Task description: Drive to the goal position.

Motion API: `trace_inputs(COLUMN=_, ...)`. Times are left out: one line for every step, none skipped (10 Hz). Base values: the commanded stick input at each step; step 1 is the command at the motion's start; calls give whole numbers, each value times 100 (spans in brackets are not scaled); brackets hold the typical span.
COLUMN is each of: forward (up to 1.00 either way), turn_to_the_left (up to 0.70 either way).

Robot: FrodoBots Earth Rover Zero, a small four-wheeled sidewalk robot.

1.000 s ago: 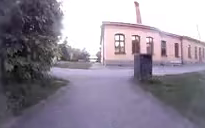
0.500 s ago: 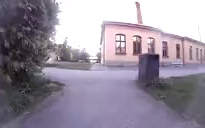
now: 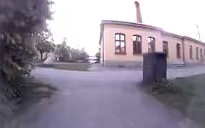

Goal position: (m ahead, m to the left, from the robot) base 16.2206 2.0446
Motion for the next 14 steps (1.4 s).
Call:
trace_inputs(forward=85, turn_to_the_left=0)
trace_inputs(forward=85, turn_to_the_left=0)
trace_inputs(forward=85, turn_to_the_left=0)
trace_inputs(forward=85, turn_to_the_left=0)
trace_inputs(forward=85, turn_to_the_left=0)
trace_inputs(forward=85, turn_to_the_left=0)
trace_inputs(forward=85, turn_to_the_left=0)
trace_inputs(forward=85, turn_to_the_left=0)
trace_inputs(forward=85, turn_to_the_left=0)
trace_inputs(forward=85, turn_to_the_left=0)
trace_inputs(forward=85, turn_to_the_left=0)
trace_inputs(forward=85, turn_to_the_left=0)
trace_inputs(forward=85, turn_to_the_left=0)
trace_inputs(forward=85, turn_to_the_left=0)
